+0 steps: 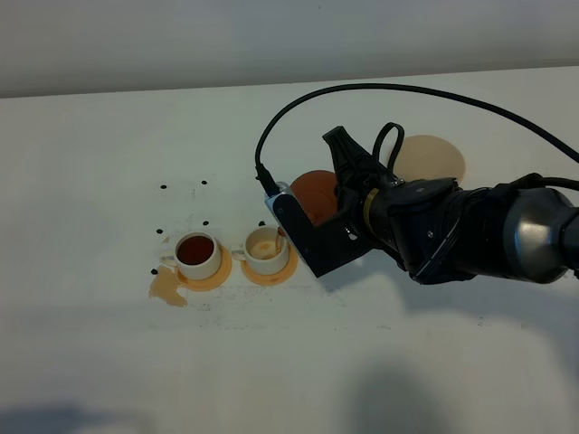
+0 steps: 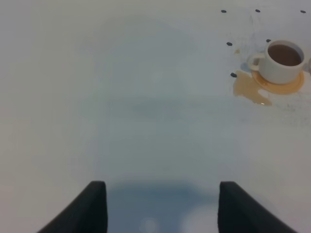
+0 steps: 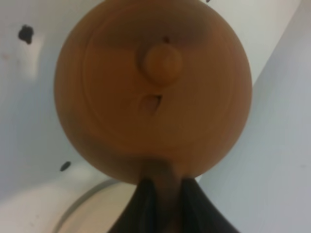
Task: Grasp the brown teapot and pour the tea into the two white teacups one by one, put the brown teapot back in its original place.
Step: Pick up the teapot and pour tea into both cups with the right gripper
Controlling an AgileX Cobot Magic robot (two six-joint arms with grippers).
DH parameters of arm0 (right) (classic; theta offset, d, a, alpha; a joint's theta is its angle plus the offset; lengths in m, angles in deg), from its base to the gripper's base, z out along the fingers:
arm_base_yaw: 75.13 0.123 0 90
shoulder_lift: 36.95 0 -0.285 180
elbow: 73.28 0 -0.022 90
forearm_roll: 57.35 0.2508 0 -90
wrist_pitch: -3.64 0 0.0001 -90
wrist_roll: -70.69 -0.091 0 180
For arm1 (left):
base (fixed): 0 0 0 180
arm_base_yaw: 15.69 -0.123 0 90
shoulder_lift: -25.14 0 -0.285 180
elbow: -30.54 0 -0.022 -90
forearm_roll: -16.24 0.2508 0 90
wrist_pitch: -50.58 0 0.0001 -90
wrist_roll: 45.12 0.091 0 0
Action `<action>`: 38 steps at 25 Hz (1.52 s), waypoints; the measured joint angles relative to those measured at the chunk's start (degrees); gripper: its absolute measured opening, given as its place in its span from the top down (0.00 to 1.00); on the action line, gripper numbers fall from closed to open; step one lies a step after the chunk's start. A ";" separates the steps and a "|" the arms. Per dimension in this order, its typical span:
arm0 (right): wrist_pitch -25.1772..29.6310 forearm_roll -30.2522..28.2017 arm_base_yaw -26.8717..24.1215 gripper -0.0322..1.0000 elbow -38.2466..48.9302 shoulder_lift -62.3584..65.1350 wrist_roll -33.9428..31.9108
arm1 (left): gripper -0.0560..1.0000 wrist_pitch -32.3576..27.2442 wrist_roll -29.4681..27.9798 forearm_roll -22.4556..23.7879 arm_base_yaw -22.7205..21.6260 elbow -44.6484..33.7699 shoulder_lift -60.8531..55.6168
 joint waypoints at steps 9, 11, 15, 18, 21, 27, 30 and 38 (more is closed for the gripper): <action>0.74 -1.80 0.00 0.86 -0.54 -0.06 0.00 | 0.47 0.00 0.00 0.00 0.00 0.00 0.00; 0.96 -2.25 0.00 0.86 -0.54 -0.06 0.00 | 0.47 0.00 0.00 0.00 0.00 0.00 0.00; 1.50 -2.82 0.00 0.86 -0.62 -0.06 0.00 | 0.47 0.00 0.00 0.00 0.00 0.00 0.00; 1.50 -3.80 0.00 0.86 -0.95 -0.06 0.37 | 0.47 0.00 0.00 0.00 0.00 0.00 0.00; 1.60 -3.96 0.00 0.86 -1.03 -0.06 0.94 | 0.47 0.00 0.00 0.00 0.00 0.00 0.00; 1.99 -4.48 0.65 0.86 -1.03 -0.06 1.32 | 0.47 0.00 0.00 0.00 0.00 0.00 0.00; 2.05 -4.73 0.65 0.86 -1.03 -0.06 1.32 | 0.47 0.00 0.00 0.00 0.00 0.00 0.00; 2.16 -5.74 1.16 0.86 -1.13 -0.06 1.38 | 0.47 0.00 0.00 0.00 0.00 0.00 0.00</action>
